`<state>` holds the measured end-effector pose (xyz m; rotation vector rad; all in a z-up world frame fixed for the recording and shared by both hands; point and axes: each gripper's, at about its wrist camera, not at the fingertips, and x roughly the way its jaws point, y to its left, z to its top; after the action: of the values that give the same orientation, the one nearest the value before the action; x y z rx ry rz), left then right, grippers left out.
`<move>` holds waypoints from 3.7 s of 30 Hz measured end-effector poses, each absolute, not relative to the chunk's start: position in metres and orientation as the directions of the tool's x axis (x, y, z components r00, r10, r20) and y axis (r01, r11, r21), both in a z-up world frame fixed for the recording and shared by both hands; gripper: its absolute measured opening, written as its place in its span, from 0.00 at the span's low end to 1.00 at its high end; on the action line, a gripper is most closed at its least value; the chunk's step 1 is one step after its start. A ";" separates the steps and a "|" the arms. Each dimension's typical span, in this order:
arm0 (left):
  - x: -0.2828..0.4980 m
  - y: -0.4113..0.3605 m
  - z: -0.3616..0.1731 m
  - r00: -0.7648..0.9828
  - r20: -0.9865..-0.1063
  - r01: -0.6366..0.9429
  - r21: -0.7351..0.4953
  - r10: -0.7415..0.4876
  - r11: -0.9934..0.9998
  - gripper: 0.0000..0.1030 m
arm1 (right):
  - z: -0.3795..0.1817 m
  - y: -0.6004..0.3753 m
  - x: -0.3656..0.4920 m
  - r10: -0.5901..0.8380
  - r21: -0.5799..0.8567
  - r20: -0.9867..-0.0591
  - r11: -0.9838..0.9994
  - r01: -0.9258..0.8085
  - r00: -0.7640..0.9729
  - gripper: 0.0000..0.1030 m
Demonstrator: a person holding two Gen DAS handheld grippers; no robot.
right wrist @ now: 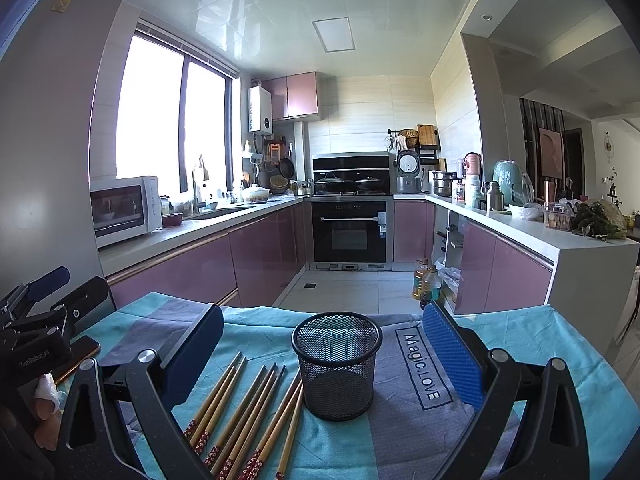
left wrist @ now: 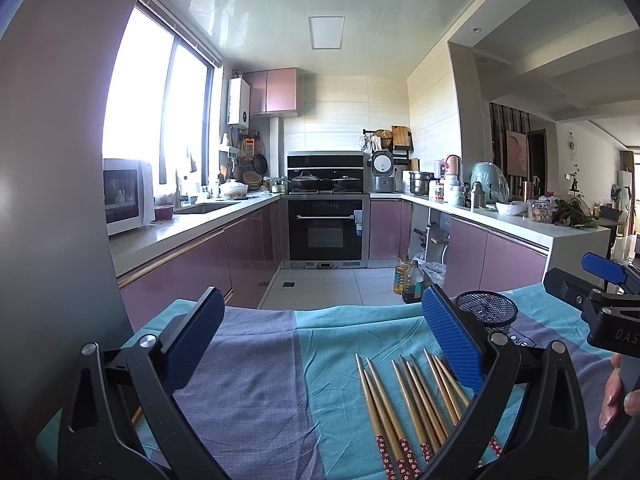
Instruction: Organize utensils
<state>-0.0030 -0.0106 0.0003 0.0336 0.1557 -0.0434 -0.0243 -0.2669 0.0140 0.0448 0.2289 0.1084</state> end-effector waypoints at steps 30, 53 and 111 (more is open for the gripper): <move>0.079 -0.012 -0.079 0.770 -0.626 0.196 0.048 -0.123 0.979 0.66 | -0.090 -0.242 0.043 0.201 0.052 -0.738 0.969 -0.243 0.645 0.66; 0.138 -0.051 -0.129 0.593 -0.789 0.277 0.015 -0.159 0.961 0.40 | -0.105 -0.236 0.071 0.178 0.043 -0.784 0.971 -0.234 0.594 0.43; 0.144 -0.105 0.064 0.733 -0.374 0.485 -0.298 -0.568 0.822 0.07 | 0.050 -0.309 0.061 0.400 0.202 -0.422 0.916 -0.346 0.814 0.05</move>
<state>0.1437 -0.1046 0.0640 -0.1855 0.4708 -0.5829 0.0614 -0.3091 0.0505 0.1182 0.4756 0.3993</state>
